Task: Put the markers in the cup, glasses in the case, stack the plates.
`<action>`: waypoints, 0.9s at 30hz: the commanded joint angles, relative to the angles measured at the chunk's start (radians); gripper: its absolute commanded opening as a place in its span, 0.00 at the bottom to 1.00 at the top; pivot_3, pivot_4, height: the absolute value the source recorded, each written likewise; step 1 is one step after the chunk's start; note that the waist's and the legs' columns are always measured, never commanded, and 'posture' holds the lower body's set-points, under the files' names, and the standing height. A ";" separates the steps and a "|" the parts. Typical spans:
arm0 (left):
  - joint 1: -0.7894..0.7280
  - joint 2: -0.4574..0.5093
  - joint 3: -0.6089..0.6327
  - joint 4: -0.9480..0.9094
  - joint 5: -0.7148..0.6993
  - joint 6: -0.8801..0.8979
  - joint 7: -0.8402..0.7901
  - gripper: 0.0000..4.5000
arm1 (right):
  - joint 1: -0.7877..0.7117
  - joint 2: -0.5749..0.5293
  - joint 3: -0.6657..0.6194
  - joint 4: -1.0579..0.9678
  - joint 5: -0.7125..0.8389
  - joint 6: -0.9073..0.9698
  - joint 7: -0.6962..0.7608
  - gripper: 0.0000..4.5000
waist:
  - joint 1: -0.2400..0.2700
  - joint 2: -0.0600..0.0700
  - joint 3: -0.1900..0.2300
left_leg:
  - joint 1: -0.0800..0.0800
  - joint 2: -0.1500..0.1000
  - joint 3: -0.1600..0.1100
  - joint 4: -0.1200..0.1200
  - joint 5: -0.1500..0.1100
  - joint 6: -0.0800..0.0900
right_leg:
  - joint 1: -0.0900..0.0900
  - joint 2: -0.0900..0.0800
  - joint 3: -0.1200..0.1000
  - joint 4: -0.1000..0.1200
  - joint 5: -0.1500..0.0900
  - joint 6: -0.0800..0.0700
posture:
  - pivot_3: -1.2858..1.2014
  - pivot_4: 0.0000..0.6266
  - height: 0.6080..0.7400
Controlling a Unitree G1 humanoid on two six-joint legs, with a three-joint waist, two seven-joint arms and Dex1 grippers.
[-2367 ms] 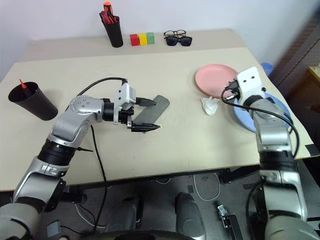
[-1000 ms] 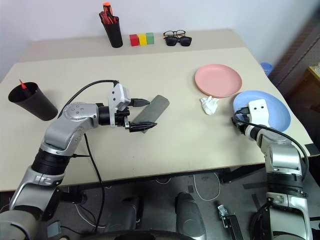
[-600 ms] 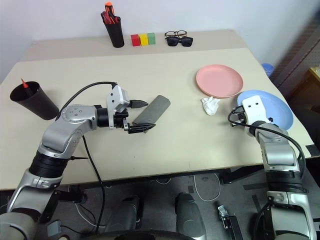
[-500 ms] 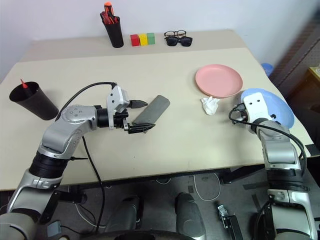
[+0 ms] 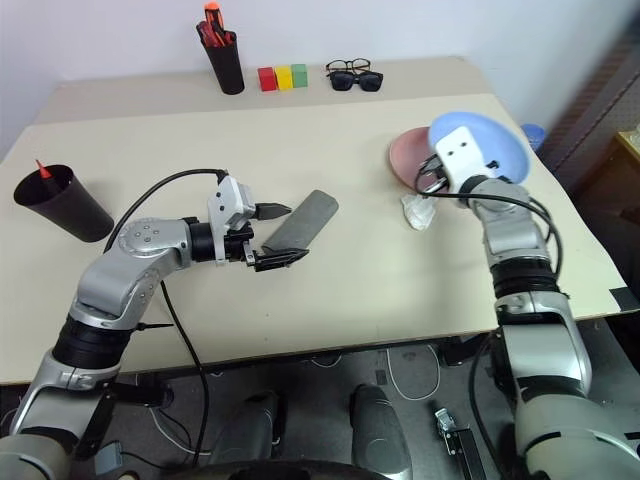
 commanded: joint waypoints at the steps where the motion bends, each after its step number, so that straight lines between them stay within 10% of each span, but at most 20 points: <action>1: 0.011 0.016 0.037 -0.059 -0.018 0.017 0.021 1.00 | -0.072 0.014 0.000 0.090 -0.012 -0.108 0.014 0.01 | 0.002 0.000 0.000 | 0.000 0.000 0.000 0.000 0.000 0.000 | 0.000 0.000 0.000 0.000 0.000 0.000 | 0.52 0.24 1.00; 6: 0.055 0.035 0.067 -0.118 -0.036 0.056 0.056 1.00 | -0.150 0.056 0.032 0.233 -0.051 -0.188 0.020 0.23 | -0.001 0.000 0.000 | 0.000 0.000 0.000 0.000 0.000 0.000 | 0.000 0.000 0.000 0.000 0.000 0.000 | 0.52 0.24 1.00; 11: 0.067 0.038 0.074 -0.134 -0.047 0.072 0.074 1.00 | -0.181 0.052 0.011 0.252 -0.051 -0.224 -0.009 0.78 | -0.001 0.000 0.000 | 0.000 0.000 0.000 0.001 0.000 0.000 | 0.000 0.000 0.000 0.001 0.000 0.000 | 0.52 0.24 1.00; 27: 0.035 0.025 0.041 -0.076 -0.053 0.046 0.059 1.00 | 0.272 -0.025 -0.256 -0.570 0.382 0.642 0.159 0.78 | -0.003 0.000 0.000 | 0.001 0.000 0.000 0.002 0.000 0.000 | 0.000 0.000 0.000 0.003 0.000 0.000 | 0.52 0.24 1.00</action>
